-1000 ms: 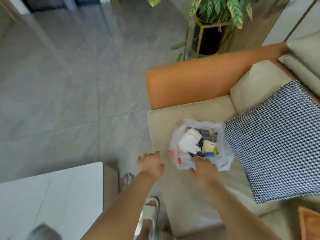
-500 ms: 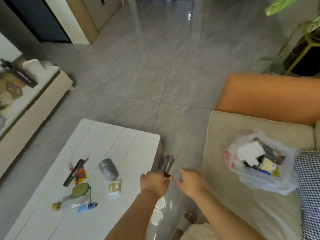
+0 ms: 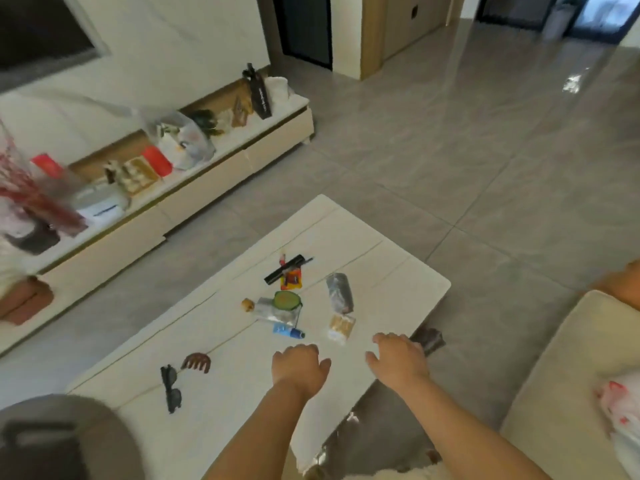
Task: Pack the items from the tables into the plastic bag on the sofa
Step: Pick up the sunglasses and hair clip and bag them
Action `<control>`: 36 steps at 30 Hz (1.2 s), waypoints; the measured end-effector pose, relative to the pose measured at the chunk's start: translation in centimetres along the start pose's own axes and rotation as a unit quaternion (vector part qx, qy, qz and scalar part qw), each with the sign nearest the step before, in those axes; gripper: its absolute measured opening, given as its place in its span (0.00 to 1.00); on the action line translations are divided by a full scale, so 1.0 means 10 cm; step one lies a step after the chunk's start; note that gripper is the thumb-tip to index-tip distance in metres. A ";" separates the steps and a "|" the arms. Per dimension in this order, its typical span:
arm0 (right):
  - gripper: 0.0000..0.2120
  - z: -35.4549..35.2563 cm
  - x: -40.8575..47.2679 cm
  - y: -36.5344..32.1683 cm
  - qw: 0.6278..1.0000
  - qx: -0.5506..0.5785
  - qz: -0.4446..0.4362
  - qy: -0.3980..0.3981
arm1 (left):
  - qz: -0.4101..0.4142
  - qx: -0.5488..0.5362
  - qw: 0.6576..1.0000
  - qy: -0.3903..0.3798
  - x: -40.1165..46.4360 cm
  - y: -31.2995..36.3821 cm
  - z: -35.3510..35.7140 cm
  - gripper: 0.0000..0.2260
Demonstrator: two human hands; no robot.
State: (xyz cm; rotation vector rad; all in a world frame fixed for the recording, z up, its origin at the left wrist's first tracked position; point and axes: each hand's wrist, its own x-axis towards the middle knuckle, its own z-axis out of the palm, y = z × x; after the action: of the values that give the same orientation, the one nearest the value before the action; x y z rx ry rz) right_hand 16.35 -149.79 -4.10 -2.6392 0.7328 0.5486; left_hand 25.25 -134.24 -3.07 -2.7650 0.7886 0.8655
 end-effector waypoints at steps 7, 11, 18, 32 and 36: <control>0.21 0.31 0.03 -1.18 0.993 -0.055 -0.102 -0.027 | -0.100 -0.077 0.992 -0.028 -0.38 -1.20 0.31 0.21; 0.21 0.48 0.05 -1.67 0.981 -0.087 -0.159 -0.062 | -0.159 -0.126 0.977 -0.059 -0.58 -1.61 0.55 0.21; 0.20 0.72 0.35 -2.24 0.942 -0.166 -0.263 -0.129 | -0.274 -0.262 0.923 -0.066 -0.68 -1.94 0.83 0.21; 0.18 1.47 1.36 -3.38 0.896 -0.226 -0.357 -0.136 | -0.383 -0.378 0.842 0.014 0.14 -3.00 1.28 0.21; 0.17 1.91 1.73 -3.65 0.893 -0.237 -0.362 -0.126 | -0.374 -0.394 0.839 0.017 0.61 -3.38 1.60 0.19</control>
State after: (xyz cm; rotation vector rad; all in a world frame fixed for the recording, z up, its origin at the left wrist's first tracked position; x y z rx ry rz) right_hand 44.89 -119.43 -20.29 -2.8887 -0.5318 0.8849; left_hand 39.25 -103.63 -20.48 -3.2618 -0.8556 1.0974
